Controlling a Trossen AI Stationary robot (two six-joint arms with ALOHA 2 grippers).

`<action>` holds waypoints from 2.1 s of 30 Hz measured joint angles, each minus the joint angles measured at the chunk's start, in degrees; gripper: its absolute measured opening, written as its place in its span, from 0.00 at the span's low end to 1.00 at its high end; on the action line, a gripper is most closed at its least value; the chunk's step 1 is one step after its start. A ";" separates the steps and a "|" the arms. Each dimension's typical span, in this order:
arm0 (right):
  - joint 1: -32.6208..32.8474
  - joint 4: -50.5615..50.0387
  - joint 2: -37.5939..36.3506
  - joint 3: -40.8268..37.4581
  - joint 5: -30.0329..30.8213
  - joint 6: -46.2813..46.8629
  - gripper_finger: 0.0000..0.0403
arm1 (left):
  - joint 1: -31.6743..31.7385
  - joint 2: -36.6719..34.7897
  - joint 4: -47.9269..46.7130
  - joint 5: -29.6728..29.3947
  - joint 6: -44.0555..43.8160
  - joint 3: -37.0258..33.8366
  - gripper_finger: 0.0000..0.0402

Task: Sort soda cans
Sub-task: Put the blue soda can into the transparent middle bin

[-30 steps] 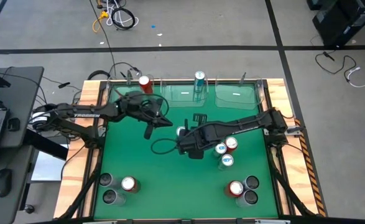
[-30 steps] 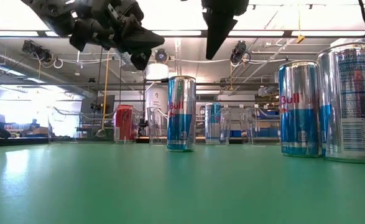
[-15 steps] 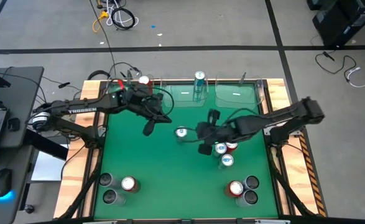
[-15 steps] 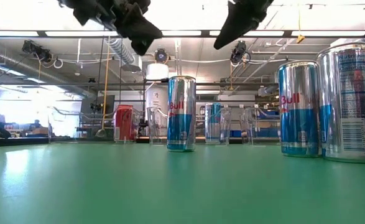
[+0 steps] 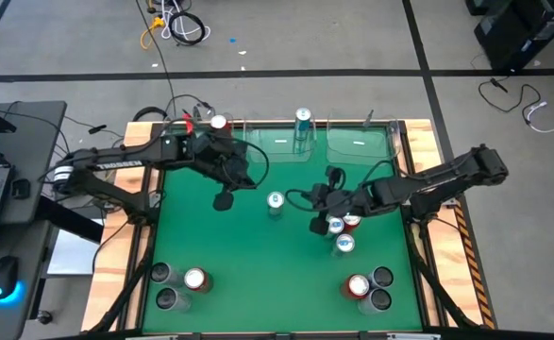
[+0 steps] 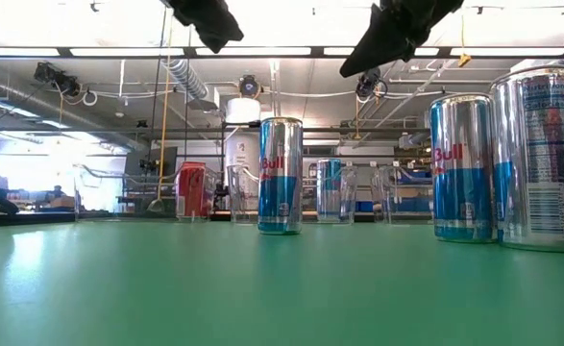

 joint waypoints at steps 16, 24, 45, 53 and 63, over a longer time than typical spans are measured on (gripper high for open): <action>0.24 0.10 0.26 0.00 -0.07 0.29 0.00 | -0.76 10.61 0.56 -0.92 -15.04 2.96 0.65; 0.24 0.08 0.28 0.00 -0.58 0.34 0.00 | -0.76 16.16 2.34 -1.57 -15.88 2.96 0.82; 0.28 0.02 0.32 0.00 -0.76 0.34 0.00 | -1.06 25.31 4.54 0.23 -16.13 2.96 0.84; 0.40 0.02 0.32 0.00 -0.76 0.34 0.00 | 0.35 24.17 7.77 -4.67 -18.03 3.60 0.61; 1.59 -0.03 0.35 0.00 -0.75 0.35 0.00 | 8.94 23.30 1.90 -2.58 -16.31 12.07 0.57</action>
